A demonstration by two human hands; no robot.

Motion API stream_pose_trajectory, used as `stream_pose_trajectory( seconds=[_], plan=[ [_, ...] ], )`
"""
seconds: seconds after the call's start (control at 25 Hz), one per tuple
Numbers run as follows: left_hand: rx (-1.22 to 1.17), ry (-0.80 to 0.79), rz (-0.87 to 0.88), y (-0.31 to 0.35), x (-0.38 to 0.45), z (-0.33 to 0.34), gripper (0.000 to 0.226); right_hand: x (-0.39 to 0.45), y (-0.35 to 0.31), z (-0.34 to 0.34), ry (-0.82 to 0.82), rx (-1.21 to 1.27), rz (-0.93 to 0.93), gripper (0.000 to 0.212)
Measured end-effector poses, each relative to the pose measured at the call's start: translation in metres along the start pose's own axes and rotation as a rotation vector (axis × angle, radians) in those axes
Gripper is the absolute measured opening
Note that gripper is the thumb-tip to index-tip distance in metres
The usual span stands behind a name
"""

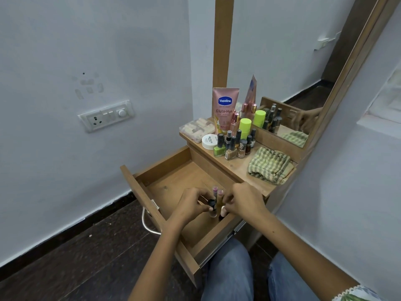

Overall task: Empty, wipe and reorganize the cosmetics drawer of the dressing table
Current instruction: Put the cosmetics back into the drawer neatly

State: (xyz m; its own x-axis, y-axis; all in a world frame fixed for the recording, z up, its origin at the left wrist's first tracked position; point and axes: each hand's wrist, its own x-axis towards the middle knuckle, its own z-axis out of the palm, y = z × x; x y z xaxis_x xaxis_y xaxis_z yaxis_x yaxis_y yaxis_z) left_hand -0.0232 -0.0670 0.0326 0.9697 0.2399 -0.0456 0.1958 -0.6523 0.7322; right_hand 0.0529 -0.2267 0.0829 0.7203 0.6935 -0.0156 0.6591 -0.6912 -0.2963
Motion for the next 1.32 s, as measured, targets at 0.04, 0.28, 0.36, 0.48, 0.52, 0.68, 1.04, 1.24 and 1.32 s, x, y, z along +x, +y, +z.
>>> stream_pose_trajectory(
  seconds=[0.04, 0.28, 0.36, 0.48, 0.52, 0.68, 1.04, 1.24, 1.32],
  plan=[
    [0.008, -0.002, 0.005, 0.001, 0.000, 0.002, 0.024, -0.001, 0.005, -0.003, 0.024, 0.030, -0.006, 0.016],
    [0.056, 0.022, 0.067, 0.007, -0.001, 0.014, 0.027, -0.009, 0.030, -0.015, 0.222, 0.091, -0.017, 0.013],
    [0.058, 0.019, 0.098, 0.010, -0.002, 0.017, 0.027, -0.009, 0.033, -0.017, 0.243, 0.109, 0.003, 0.011],
    [0.006, 0.005, 0.108, 0.012, -0.004, 0.018, 0.023, -0.007, 0.034, -0.017, 0.256, 0.133, 0.016, 0.011],
    [-0.006, 0.006, 0.100, 0.011, -0.004, 0.018, 0.023, -0.005, 0.034, -0.016, 0.258, 0.141, 0.017, 0.011],
    [0.024, -0.022, 0.064, 0.010, -0.004, 0.015, 0.027, -0.002, 0.033, -0.018, 0.310, 0.196, -0.003, 0.011],
    [0.124, 0.087, 0.087, 0.028, 0.000, 0.001, 0.025, 0.031, 0.042, -0.021, 0.537, 0.139, -0.059, 0.037],
    [0.075, 0.243, 0.127, 0.045, 0.000, -0.002, 0.017, 0.063, 0.042, -0.027, 0.665, 0.028, -0.001, 0.049],
    [0.028, 0.293, 0.133, 0.047, 0.000, -0.002, 0.019, 0.070, 0.047, -0.027, 0.650, 0.009, 0.029, 0.043]
  ],
)
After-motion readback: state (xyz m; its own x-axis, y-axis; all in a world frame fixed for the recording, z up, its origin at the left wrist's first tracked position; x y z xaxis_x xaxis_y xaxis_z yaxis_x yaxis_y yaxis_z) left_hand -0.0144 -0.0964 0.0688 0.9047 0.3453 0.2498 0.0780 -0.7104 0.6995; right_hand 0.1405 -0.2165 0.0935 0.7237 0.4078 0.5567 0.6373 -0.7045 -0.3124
